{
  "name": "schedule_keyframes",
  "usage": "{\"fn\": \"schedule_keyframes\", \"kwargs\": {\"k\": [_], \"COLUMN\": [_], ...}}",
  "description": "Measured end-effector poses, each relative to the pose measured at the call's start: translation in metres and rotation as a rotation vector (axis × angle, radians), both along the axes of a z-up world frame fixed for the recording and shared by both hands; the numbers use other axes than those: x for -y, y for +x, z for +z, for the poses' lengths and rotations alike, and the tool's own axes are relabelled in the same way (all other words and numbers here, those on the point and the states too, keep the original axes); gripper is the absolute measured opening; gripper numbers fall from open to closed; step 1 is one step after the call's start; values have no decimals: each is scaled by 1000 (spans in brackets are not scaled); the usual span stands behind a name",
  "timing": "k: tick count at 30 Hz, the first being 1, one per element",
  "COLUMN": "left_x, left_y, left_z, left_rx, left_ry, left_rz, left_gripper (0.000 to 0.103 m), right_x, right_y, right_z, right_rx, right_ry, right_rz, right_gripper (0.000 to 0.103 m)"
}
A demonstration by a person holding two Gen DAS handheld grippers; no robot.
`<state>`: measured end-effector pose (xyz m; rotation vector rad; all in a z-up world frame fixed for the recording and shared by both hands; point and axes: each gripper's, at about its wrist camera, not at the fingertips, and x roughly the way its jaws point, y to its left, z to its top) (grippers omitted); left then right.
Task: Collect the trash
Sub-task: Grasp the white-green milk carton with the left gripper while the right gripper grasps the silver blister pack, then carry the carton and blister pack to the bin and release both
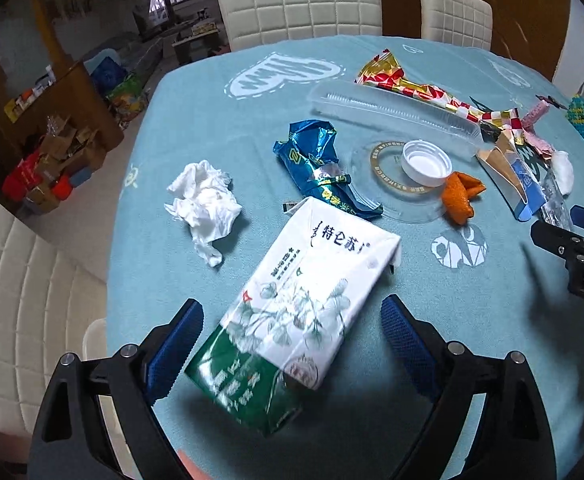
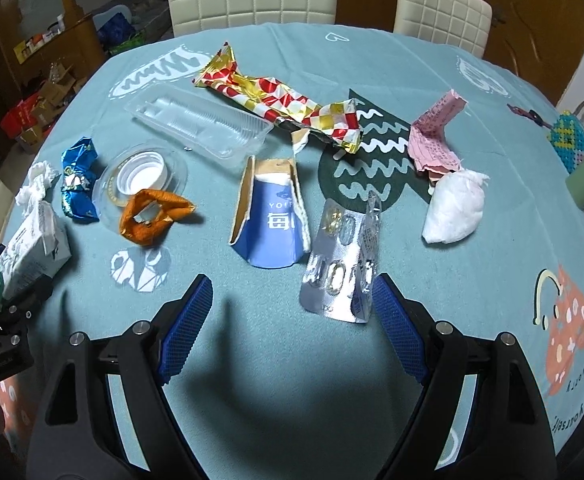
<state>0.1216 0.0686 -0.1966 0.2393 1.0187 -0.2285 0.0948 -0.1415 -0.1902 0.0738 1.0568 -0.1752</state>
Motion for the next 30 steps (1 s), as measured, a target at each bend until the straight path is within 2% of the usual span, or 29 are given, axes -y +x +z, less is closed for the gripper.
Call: {"fn": "schedule_keyframes", "kwargs": {"k": [2,4,6,8,14,17,19,20,21,24,30], "left_x": [0,2,1,1,-1,0,1,1,1,2,5], "left_y": [2,4,5,5,7,8,9,8,8,3,-11], "left_z": [-2,-6,-8,-7,-6,-6,-6,-6,-5,-3,9], "left_rx": [-7,-19,-39,-39,-44,-47,-52,-55,-58,-59,-28], "left_ry": [-6,-1,-36,-47,-68,-71,-77,-80,-82,-90,-83], "left_rz": [2,1,3,7,25,36,41,46,51,63,72], "left_gripper": [87,76,58,50,49,49,49,49,49,49,49], "right_x": [3,5,7,7,12,15,18,19,19,22,18], "right_y": [1,2,4,6,12,14,12,11,10,5,-9], "right_z": [-2,-4,-6,-6,-11,-15,-14,-13,-13,-12,-3], "right_rx": [-5,-9,-11,-10,-18,-41,-30,-25,-26,-16,6], "right_ry": [-2,-4,-5,-9,1,33,51,56,63,86,84], "right_rz": [-9,-14,-13,-9,-10,-9,-10,-6,-4,-4,29], "right_gripper": [82,82,82,82,78,64,53,44,41,35,33]}}
